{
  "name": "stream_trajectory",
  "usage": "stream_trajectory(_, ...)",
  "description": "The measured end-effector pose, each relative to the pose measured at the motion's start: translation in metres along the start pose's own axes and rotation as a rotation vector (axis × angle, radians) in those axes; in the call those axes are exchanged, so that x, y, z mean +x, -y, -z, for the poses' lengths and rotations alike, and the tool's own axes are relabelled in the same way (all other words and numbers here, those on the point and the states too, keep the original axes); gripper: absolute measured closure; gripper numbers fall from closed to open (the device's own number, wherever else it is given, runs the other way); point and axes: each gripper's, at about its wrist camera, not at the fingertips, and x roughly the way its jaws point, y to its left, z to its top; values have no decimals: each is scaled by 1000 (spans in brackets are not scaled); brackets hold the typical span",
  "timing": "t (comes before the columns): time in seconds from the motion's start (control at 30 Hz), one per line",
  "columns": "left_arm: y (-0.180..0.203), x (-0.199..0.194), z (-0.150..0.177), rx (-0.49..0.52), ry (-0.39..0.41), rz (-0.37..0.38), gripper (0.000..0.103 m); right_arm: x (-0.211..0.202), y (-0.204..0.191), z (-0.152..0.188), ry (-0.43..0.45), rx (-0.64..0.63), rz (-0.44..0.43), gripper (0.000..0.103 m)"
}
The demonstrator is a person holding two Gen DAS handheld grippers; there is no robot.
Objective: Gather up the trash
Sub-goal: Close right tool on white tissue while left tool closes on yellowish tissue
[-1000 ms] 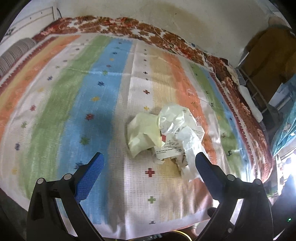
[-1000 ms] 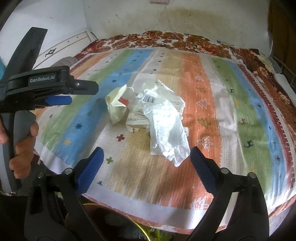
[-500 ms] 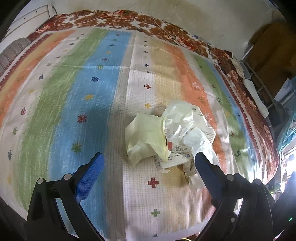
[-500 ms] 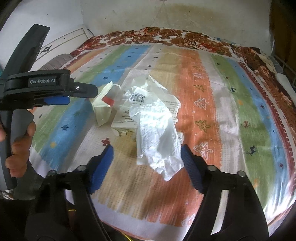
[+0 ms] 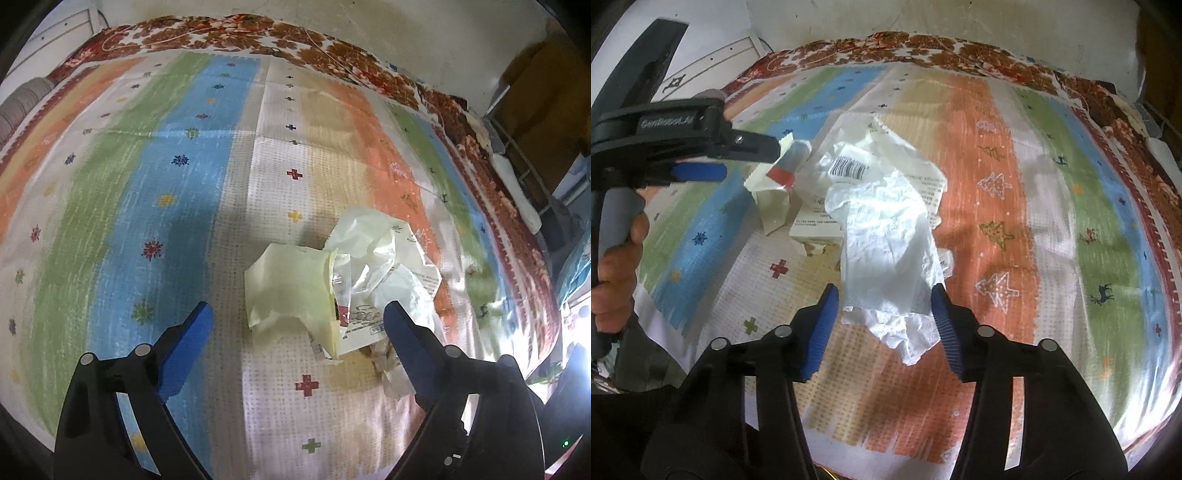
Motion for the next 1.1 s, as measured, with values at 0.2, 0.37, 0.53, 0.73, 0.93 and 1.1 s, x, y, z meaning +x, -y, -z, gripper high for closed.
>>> stream_trajectory(0.2,-2,4,-4,-14,-8,15,20,3,-4,0,-13,-12,-2,83)
stream_trajectory(0.37,1,6,-5,13,0,30,26,1,-6,1,-17,-19,-32,94)
stream_trajectory(0.53,2,12,-1,27,-24,26,31,-4,-10,1,-16,-31,-59,95)
stream_trajectory(0.73,-4,17,-1,21,-34,-19,55,-5,-13,1,-20,-39,-65,97)
stream_trajectory(0.93,-6,8,-2,20,9,-22,73,-7,-13,2,-23,-41,-58,97)
stream_trajectory(1.1,-11,1,-4,-7,18,-15,93,-11,-12,0,-23,-38,-54,97)
